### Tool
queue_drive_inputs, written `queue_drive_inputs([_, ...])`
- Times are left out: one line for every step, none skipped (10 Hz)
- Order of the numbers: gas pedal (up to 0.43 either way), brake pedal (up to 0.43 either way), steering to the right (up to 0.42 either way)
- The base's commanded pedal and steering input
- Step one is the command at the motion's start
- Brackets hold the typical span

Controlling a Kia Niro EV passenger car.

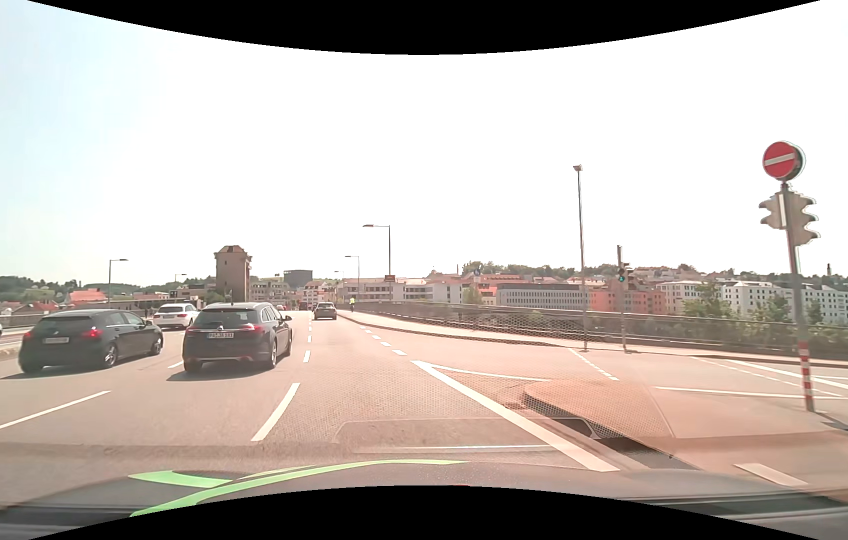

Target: Follow the waypoints while adhering to traffic rules and regulations

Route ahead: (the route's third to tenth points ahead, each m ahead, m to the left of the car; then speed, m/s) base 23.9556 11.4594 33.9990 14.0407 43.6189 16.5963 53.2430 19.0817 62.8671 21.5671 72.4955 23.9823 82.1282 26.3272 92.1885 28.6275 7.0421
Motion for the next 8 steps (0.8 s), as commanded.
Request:
queue_drive_inputs([0.130, 0.000, -0.138])
queue_drive_inputs([0.138, 0.000, -0.125])
queue_drive_inputs([0.150, 0.000, -0.115])
queue_drive_inputs([0.150, 0.000, -0.099])
queue_drive_inputs([0.150, 0.000, -0.087])
queue_drive_inputs([0.150, 0.000, -0.076])
queue_drive_inputs([0.157, 0.000, -0.069])
queue_drive_inputs([0.157, 0.000, -0.057])
